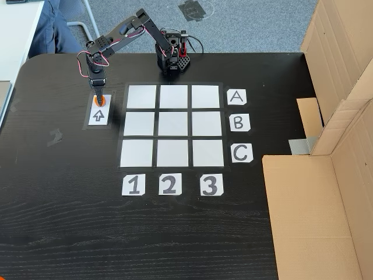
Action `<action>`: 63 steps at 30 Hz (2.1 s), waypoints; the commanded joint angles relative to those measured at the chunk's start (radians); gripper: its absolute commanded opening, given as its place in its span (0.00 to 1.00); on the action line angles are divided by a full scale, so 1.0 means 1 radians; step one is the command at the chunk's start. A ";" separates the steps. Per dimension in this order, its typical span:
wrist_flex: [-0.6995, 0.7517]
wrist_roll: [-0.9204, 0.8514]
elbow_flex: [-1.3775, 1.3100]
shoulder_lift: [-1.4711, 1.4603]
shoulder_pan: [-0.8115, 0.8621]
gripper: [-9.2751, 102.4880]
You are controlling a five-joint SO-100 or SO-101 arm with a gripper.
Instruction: Pick up the round, orange token and place it in the grid on square A1.
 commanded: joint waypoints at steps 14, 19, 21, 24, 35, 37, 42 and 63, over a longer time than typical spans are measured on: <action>-0.008 0.011 -0.084 -0.060 -0.023 0.38; -0.008 0.011 -0.095 -0.071 -0.021 0.37; -0.008 0.011 -0.098 -0.072 -0.021 0.37; -0.008 0.012 -0.100 -0.074 -0.021 0.37; -0.008 0.029 -0.100 -0.081 -0.021 0.37; -0.006 0.034 -0.100 -0.081 -0.021 0.36; -0.006 0.035 -0.100 -0.081 -0.025 0.36; 0.002 0.071 -0.100 -0.094 -0.025 0.34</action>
